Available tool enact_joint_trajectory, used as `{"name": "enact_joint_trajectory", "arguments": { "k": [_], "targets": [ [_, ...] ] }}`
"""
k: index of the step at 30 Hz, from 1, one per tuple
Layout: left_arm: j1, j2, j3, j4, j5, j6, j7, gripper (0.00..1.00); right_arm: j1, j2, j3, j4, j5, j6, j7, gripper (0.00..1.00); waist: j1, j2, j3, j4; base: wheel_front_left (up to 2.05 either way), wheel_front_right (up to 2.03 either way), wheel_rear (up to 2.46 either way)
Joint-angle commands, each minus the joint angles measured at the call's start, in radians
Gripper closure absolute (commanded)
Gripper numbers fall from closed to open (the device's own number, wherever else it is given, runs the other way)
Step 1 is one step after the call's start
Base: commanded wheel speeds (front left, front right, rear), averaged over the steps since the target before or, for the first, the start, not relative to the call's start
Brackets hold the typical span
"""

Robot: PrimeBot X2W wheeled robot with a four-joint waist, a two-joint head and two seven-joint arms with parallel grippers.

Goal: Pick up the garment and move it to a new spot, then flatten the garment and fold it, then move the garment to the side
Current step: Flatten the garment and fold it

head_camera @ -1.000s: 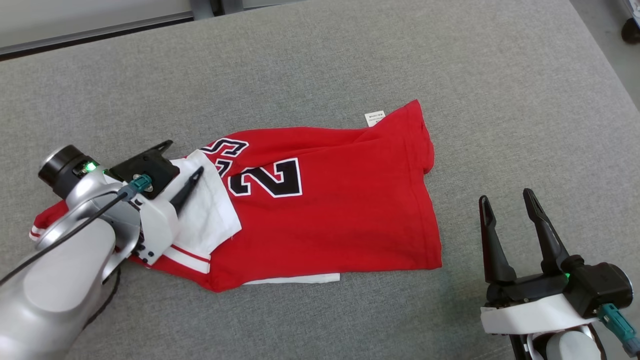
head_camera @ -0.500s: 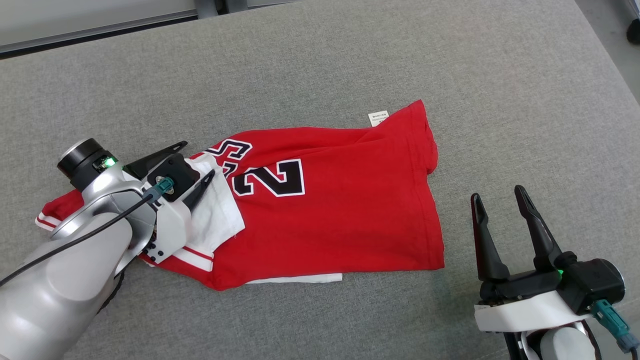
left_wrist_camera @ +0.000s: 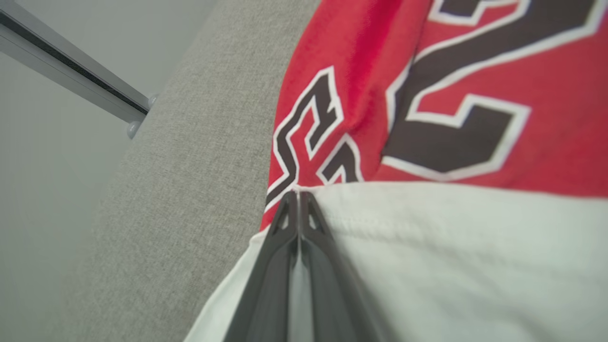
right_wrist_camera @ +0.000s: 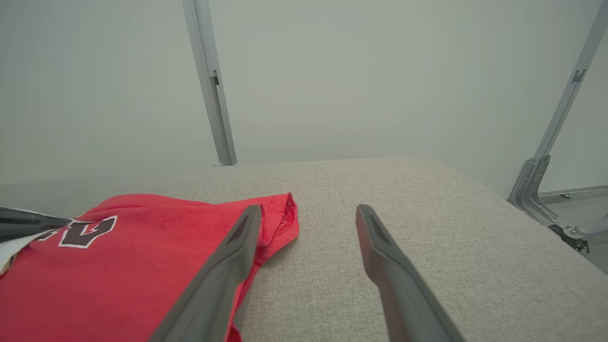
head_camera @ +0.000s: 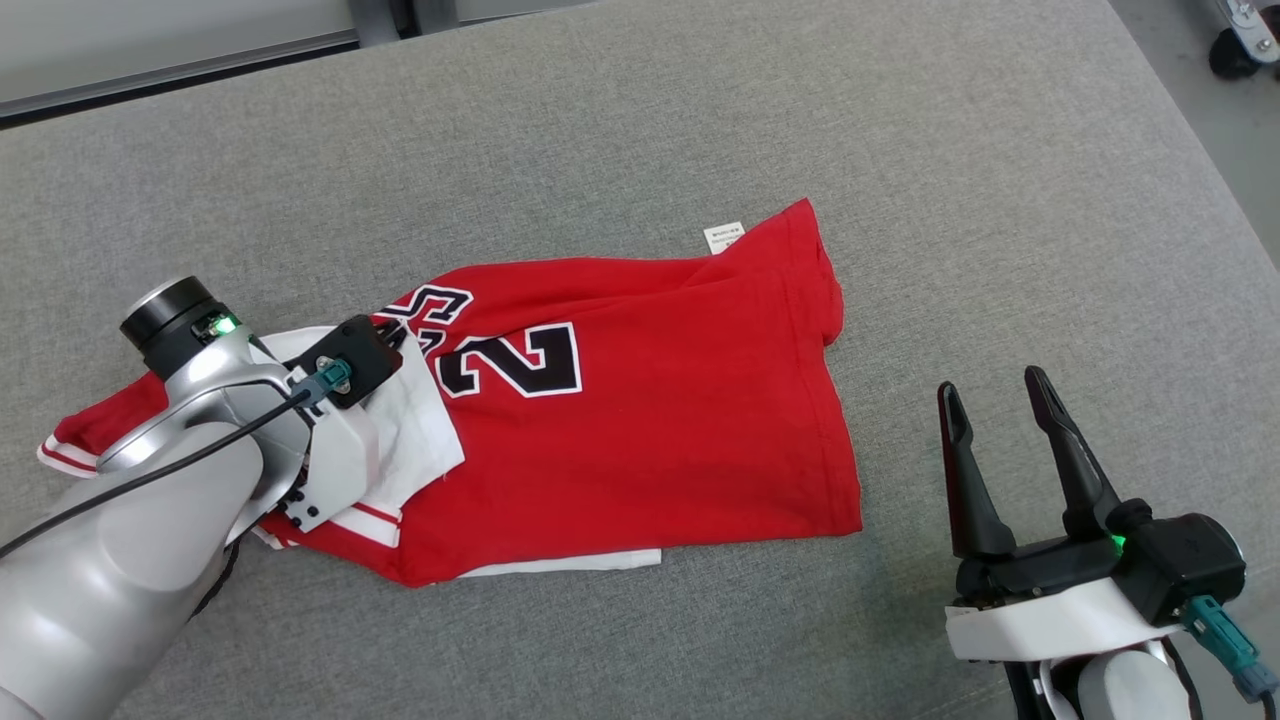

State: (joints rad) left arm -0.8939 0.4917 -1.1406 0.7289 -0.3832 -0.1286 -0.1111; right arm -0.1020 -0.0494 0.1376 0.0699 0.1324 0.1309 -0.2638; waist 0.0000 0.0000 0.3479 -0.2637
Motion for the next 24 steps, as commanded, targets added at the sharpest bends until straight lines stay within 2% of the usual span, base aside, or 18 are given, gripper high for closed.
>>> {"name": "enact_joint_trajectory", "arguments": {
  "k": [1,7,12,17,24],
  "targets": [
    [-0.009,0.0,-0.007,0.017,-0.007,-0.002,-0.003,1.0,0.006,-0.002,-0.003,0.0,0.007,0.0,-0.001,0.0,0.0,0.0,-0.003,-0.002,0.0,0.0,0.0],
    [0.003,-0.015,0.005,0.014,-0.016,0.021,-0.062,1.0,0.018,-0.002,-0.013,0.001,0.008,0.0,-0.001,0.0,0.0,0.0,-0.028,0.004,0.0,0.0,0.0],
    [0.041,0.001,0.053,-0.055,-0.053,0.072,-0.121,1.0,0.038,-0.002,-0.017,-0.004,-0.005,0.0,-0.001,0.0,0.0,0.0,-0.065,0.023,0.0,0.0,0.0],
    [0.121,0.09,0.17,-0.254,-0.152,0.127,-0.148,1.0,0.088,-0.002,-0.018,-0.007,-0.019,0.0,-0.001,0.0,0.0,0.0,-0.087,0.072,0.0,0.0,0.0],
    [0.235,0.215,0.307,-0.505,-0.242,0.203,-0.154,1.0,0.141,-0.002,0.056,0.041,0.009,0.0,-0.001,0.0,0.0,0.0,-0.074,0.106,0.0,0.0,0.0]
  ]
}}
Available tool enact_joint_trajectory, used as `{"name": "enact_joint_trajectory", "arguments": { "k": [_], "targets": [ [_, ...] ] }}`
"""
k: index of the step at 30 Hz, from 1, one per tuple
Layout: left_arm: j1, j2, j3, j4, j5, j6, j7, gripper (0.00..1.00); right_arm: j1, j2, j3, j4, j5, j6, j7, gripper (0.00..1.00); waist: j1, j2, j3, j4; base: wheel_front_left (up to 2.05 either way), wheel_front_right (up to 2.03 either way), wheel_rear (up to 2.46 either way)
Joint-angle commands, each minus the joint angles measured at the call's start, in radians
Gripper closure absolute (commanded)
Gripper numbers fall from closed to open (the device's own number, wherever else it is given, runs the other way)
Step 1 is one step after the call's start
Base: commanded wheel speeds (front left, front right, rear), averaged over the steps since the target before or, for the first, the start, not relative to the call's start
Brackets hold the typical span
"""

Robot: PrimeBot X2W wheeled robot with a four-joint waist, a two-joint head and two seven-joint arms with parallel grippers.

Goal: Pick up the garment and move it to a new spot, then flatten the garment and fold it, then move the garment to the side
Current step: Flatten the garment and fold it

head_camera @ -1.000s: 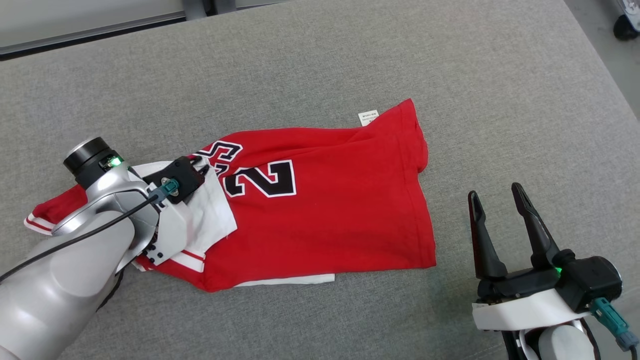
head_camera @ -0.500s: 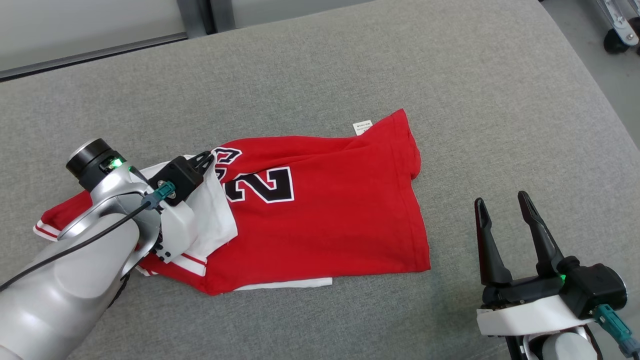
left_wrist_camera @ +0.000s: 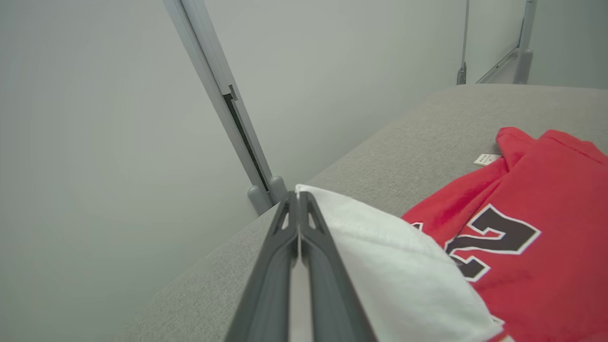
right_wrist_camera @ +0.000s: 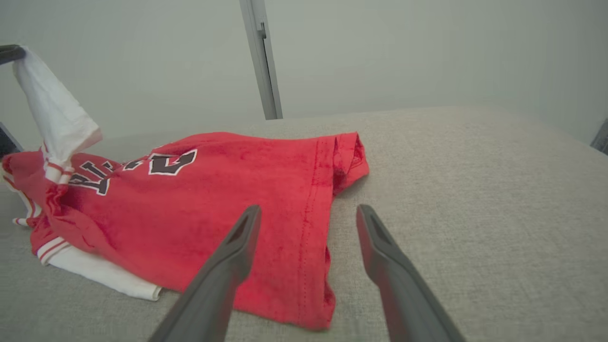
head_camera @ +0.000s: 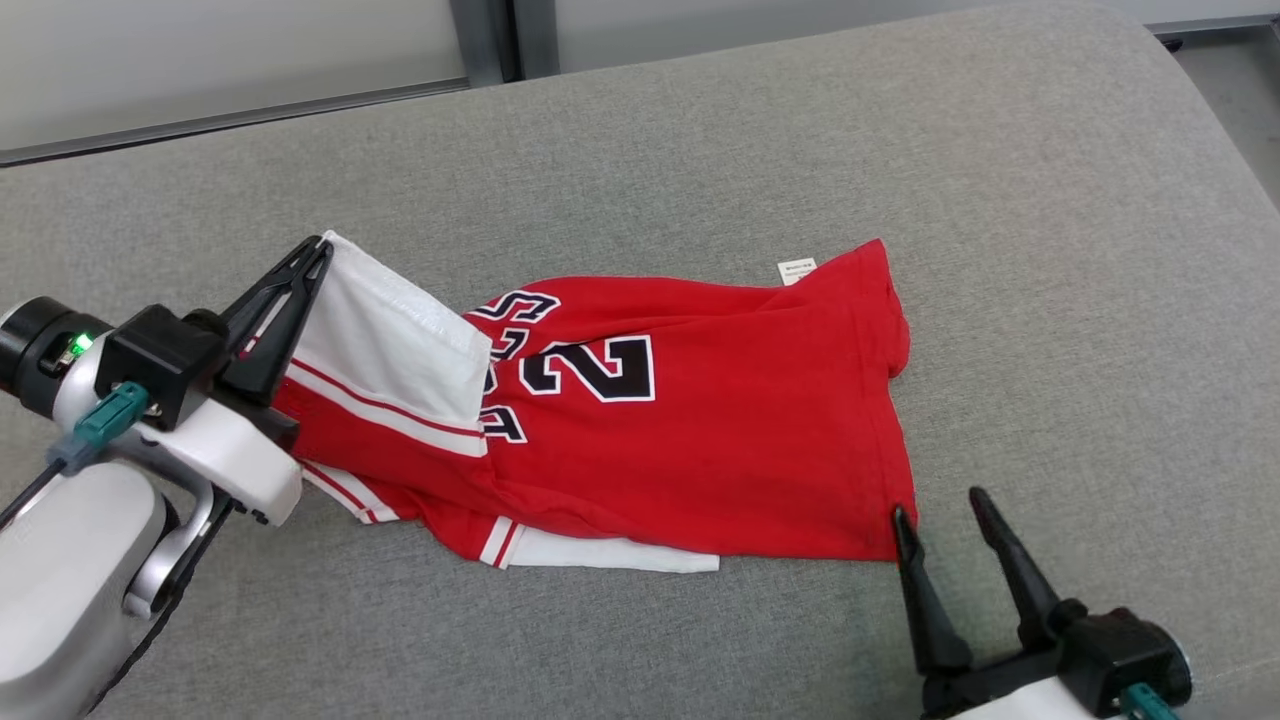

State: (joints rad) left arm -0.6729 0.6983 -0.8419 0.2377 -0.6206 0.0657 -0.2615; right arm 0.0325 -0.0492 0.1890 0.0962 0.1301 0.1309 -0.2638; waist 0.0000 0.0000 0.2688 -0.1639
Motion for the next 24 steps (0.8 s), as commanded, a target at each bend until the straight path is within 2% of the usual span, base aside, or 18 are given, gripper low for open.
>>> {"name": "enact_joint_trajectory", "arguments": {
  "k": [1,8,13,14,18,19,20,21,22,23,24],
  "targets": [
    [0.024,0.021,0.016,-0.034,-0.008,0.016,-0.004,1.0,0.007,-0.002,0.015,0.027,0.007,0.0,-0.001,0.0,0.0,0.0,0.009,0.011,0.0,0.0,0.0],
    [0.055,0.064,0.043,-0.122,-0.016,0.051,-0.004,1.0,-0.023,-0.009,0.026,0.145,-0.064,0.0,-0.001,0.0,0.0,0.0,0.038,0.02,0.0,0.0,0.0],
    [0.057,0.074,0.043,-0.145,-0.012,0.056,-0.002,1.0,-0.059,-0.01,0.022,0.212,-0.144,0.0,-0.001,0.0,0.0,0.0,0.05,0.024,0.0,0.0,0.0],
    [0.057,0.075,0.043,-0.146,-0.012,0.056,-0.002,1.0,-0.065,-0.01,0.019,0.224,-0.157,0.0,-0.001,0.05,0.0,0.0,0.05,0.026,0.0,0.0,0.0],
    [0.055,0.072,0.039,-0.149,-0.014,0.056,-0.001,1.0,-0.06,-0.008,0.015,0.252,-0.178,0.0,-0.001,0.06,0.0,0.0,0.045,0.038,0.0,0.0,0.0],
    [0.056,0.071,0.039,-0.149,-0.016,0.057,-0.001,1.0,-0.054,-0.008,0.017,0.255,-0.179,0.0,-0.001,0.13,0.0,0.0,0.043,0.04,0.0,0.0,0.0],
    [0.057,0.07,0.039,-0.148,-0.018,0.058,-0.001,1.0,-0.05,-0.008,0.019,0.259,-0.18,0.0,-0.001,0.28,0.0,0.0,0.041,0.041,0.0,0.0,0.0],
    [0.059,0.07,0.04,-0.147,-0.019,0.059,-0.001,1.0,-0.047,-0.008,0.023,0.263,-0.182,0.0,-0.001,0.58,0.0,0.0,0.038,0.042,0.0,0.0,0.0],
    [0.061,0.069,0.041,-0.147,-0.02,0.06,-0.001,1.0,-0.044,-0.009,0.026,0.266,-0.182,0.0,-0.001,0.82,0.0,0.0,0.035,0.042,0.0,0.0,0.0],
    [0.065,0.068,0.041,-0.145,-0.021,0.059,-0.001,1.0,-0.041,-0.01,0.03,0.269,-0.18,0.0,-0.001,1.0,0.0,0.0,0.031,0.043,0.0,0.0,0.0],
    [0.068,0.067,0.042,-0.144,-0.021,0.061,-0.002,1.0,-0.037,-0.01,0.032,0.27,-0.175,0.0,-0.001,1.0,0.0,0.0,0.026,0.043,0.0,0.0,0.0]
  ]
}}
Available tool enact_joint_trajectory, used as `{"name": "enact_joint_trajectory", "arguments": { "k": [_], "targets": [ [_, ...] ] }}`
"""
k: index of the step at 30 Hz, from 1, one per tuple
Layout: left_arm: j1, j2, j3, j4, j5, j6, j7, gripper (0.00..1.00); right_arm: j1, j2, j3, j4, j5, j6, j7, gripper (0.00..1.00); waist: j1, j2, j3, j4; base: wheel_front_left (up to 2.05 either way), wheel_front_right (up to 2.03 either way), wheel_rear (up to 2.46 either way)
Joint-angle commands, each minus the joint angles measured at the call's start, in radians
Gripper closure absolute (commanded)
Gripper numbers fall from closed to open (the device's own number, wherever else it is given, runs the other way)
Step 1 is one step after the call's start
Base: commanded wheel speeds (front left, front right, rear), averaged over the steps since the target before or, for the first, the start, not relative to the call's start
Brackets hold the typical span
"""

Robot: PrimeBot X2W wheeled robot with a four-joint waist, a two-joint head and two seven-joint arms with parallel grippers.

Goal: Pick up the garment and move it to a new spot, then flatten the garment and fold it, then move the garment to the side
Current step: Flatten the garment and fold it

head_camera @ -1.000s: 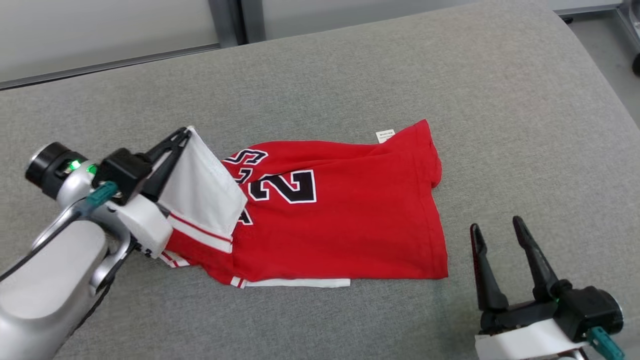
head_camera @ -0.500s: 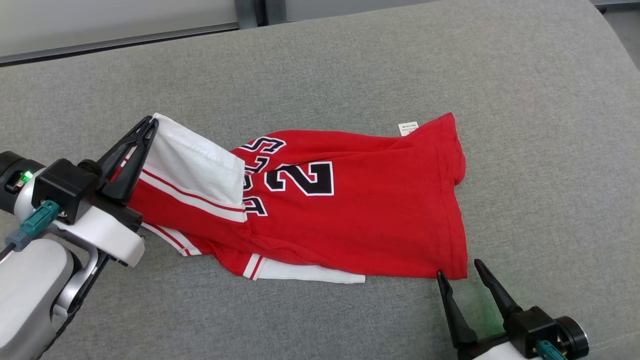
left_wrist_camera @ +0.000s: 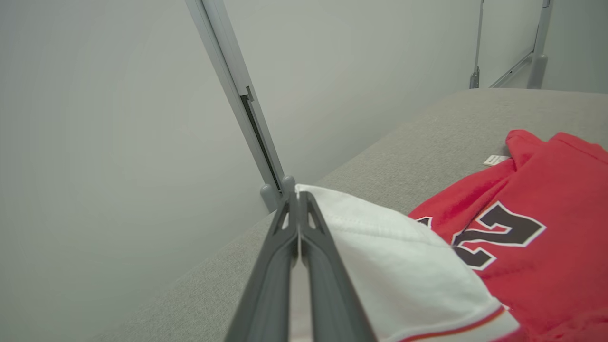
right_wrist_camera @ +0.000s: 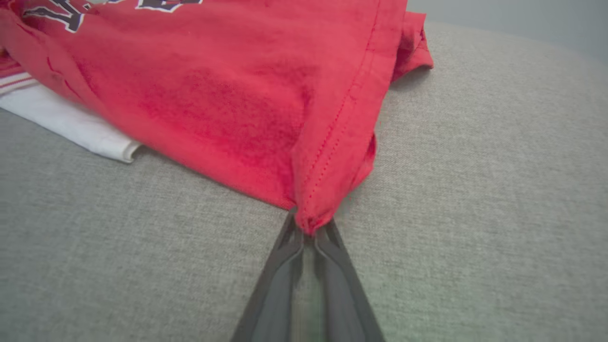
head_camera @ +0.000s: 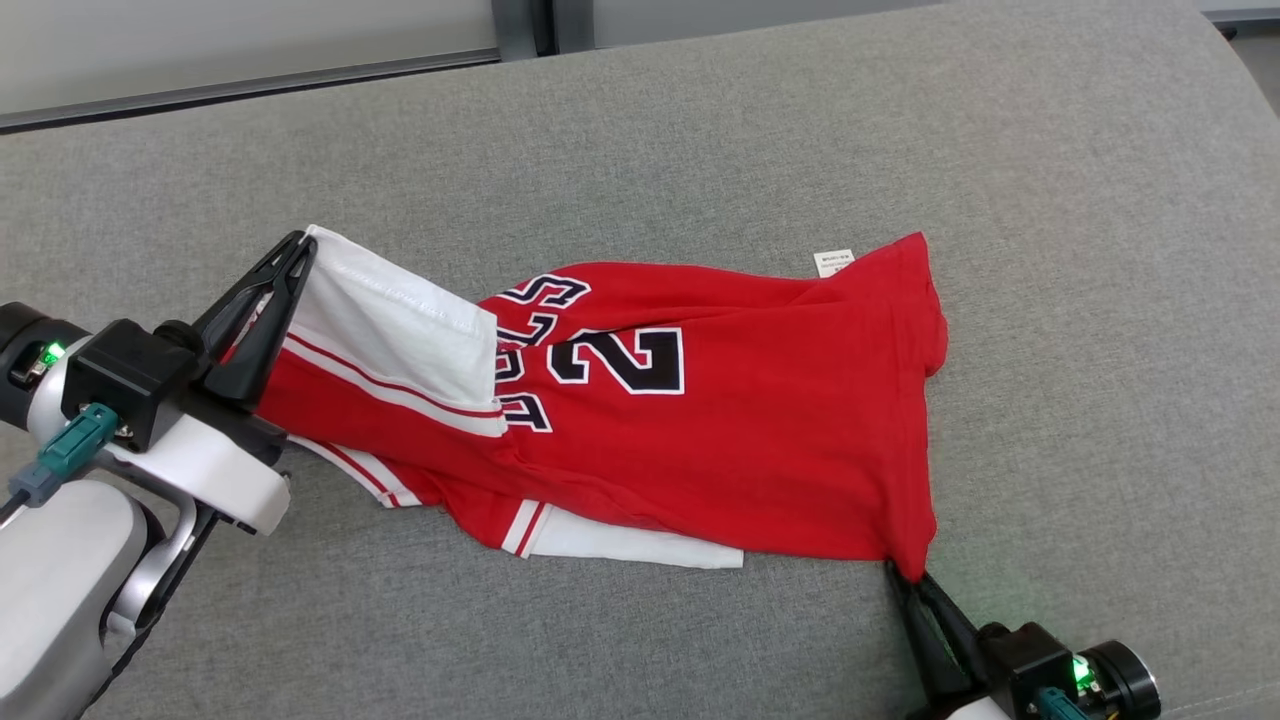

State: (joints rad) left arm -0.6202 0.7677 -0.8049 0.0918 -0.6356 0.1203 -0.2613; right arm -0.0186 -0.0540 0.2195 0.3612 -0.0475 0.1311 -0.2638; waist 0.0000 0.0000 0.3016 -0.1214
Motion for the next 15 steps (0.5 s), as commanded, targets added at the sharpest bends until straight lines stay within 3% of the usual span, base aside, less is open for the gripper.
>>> {"name": "enact_joint_trajectory", "arguments": {
  "k": [1,8,15],
  "targets": [
    [0.015,-0.002,0.005,0.002,-0.006,0.006,-0.002,1.0,0.015,-0.006,0.002,0.005,0.002,-0.001,-0.001,1.0,0.0,0.0,-0.007,0.001,0.0,0.0,0.0],
    [-0.007,-0.008,0.058,-0.051,0.02,0.003,-0.004,1.0,0.048,-0.019,0.009,-0.189,0.142,-0.001,-0.001,1.0,0.0,0.0,-0.056,0.011,0.0,0.0,0.0],
    [-0.073,-0.002,0.148,-0.127,0.027,-0.042,-0.004,1.0,-0.005,-0.14,0.021,-0.379,0.302,-0.001,-0.001,1.0,0.0,0.0,-0.114,0.02,0.0,0.0,0.0]
  ]
}}
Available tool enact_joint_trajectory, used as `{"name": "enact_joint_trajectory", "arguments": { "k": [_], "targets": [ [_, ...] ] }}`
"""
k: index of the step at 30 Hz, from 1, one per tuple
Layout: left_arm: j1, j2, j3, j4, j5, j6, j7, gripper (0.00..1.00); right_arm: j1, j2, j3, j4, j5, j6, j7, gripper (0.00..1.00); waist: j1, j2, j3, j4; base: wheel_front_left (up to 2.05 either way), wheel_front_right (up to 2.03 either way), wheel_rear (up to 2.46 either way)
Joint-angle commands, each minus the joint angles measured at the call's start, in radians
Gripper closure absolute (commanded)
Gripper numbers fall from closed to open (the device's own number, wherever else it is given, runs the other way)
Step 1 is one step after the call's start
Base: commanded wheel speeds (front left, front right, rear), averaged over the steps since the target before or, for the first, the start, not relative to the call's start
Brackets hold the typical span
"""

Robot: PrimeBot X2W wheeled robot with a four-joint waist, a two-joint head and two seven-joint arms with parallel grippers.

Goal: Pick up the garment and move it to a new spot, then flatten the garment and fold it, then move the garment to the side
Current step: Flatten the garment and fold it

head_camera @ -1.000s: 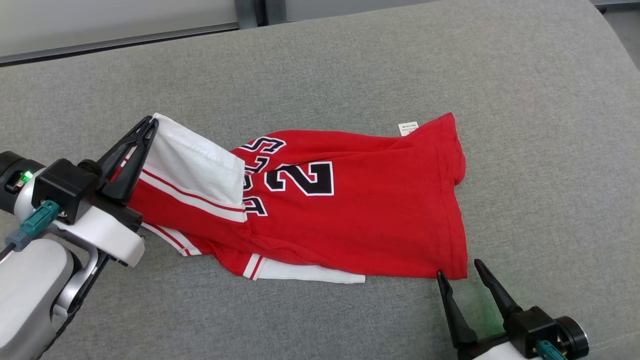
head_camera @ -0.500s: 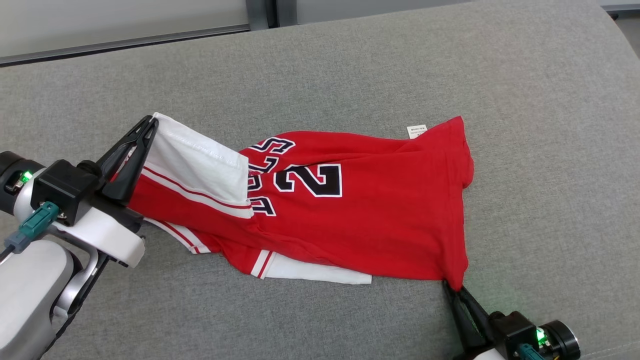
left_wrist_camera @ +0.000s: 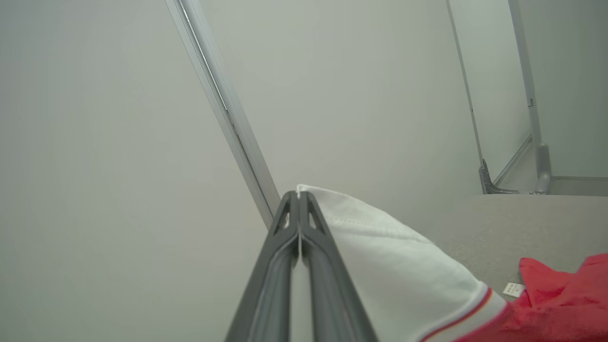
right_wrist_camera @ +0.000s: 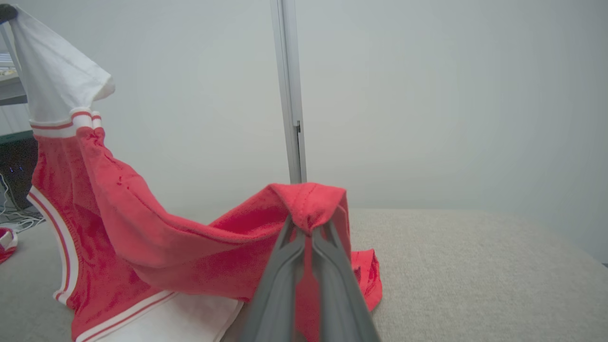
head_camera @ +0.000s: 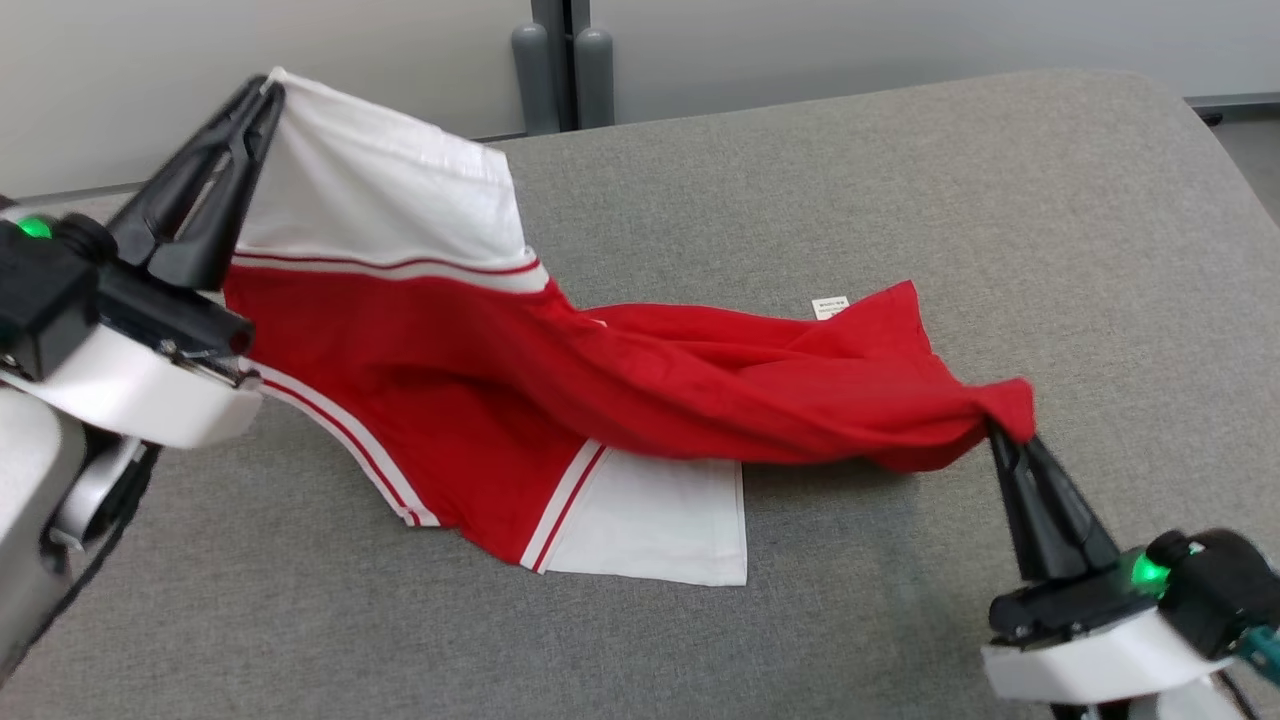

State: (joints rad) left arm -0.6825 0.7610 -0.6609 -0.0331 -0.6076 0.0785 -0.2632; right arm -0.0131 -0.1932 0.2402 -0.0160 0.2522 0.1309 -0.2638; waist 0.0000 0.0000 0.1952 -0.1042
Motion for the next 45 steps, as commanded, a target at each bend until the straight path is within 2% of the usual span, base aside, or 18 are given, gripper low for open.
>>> {"name": "enact_joint_trajectory", "arguments": {
  "k": [1,4,9,12,17,22,27,32,33,35,39,42,43,45],
  "targets": [
    [-0.031,0.008,0.012,-0.003,0.004,-0.008,-0.002,1.0,-0.032,-0.017,-0.005,-0.015,0.026,0.0,-0.001,1.0,0.0,0.0,-0.012,0.004,0.0,0.0,0.0],
    [-0.102,0.003,0.035,0.003,-0.017,-0.041,0.005,1.0,-0.111,-0.079,-0.025,-0.011,0.107,0.0,0.009,1.0,0.0,0.0,-0.019,0.01,0.0,0.0,0.0],
    [-0.269,-0.024,0.076,0.066,-0.054,-0.11,0.019,1.0,-0.299,-0.156,-0.062,0.002,0.235,0.0,0.125,1.0,0.0,0.0,0.013,0.027,0.0,0.0,0.0],
    [-0.401,-0.048,0.08,0.141,-0.038,-0.149,0.024,1.0,-0.45,-0.171,-0.075,0.029,0.296,0.0,0.214,1.0,0.0,0.0,0.054,0.031,0.0,0.0,0.0],
    [-0.658,-0.083,0.046,0.308,0.045,-0.193,0.017,1.0,-0.757,-0.143,-0.097,0.154,0.332,0.0,0.298,1.0,0.0,0.0,0.138,0.016,0.0,0.0,0.0],
    [-0.915,-0.132,0.04,0.446,0.153,-0.205,-0.001,1.0,-1.046,-0.102,-0.091,0.312,0.284,0.0,0.228,1.0,0.0,0.0,0.218,0.009,0.0,0.0,0.0],
    [-1.054,-0.18,0.152,0.379,0.269,-0.206,0.0,1.0,-1.264,-0.1,-0.072,0.434,0.196,0.0,0.09,1.0,0.0,0.0,0.305,0.021,0.0,0.0,0.0],
    [-0.98,-0.213,0.283,0.233,0.284,-0.209,-0.001,1.0,-1.328,-0.123,-0.033,0.464,0.132,0.0,0.025,1.0,0.0,0.0,0.373,0.055,0.0,0.0,0.0],
    [-0.886,-0.213,0.299,0.157,0.262,-0.21,-0.001,1.0,-1.294,-0.133,-0.021,0.454,0.125,0.0,0.012,1.0,0.0,0.0,0.398,0.074,0.0,0.0,0.0],
    [-0.831,-0.205,0.306,0.119,0.25,-0.208,-0.001,1.0,-1.262,-0.143,-0.013,0.448,0.125,0.0,0.008,1.0,0.0,0.0,0.403,0.083,0.0,0.0,0.0],
    [-0.534,-0.169,0.323,-0.001,0.18,-0.208,-0.001,1.0,-1.081,-0.181,0.014,0.405,0.158,0.0,0.0,1.0,0.0,0.0,0.392,0.109,0.0,0.0,0.0],
    [-0.287,-0.164,0.361,-0.066,0.116,-0.208,-0.002,1.0,-0.895,-0.222,0.037,0.369,0.204,-0.001,-0.001,1.0,0.0,0.0,0.356,0.12,0.0,0.0,0.0],
    [-0.109,-0.168,0.381,-0.119,0.082,-0.208,-0.002,1.0,-0.76,-0.245,0.051,0.341,0.258,-0.001,0.018,1.0,0.0,0.0,0.327,0.128,0.0,0.0,0.0],
    [0.048,-0.132,0.347,-0.202,0.09,-0.209,-0.001,1.0,-0.624,-0.266,0.061,0.301,0.312,0.0,0.058,1.0,0.0,0.0,0.299,0.132,0.0,0.0,0.0]
  ]
}}
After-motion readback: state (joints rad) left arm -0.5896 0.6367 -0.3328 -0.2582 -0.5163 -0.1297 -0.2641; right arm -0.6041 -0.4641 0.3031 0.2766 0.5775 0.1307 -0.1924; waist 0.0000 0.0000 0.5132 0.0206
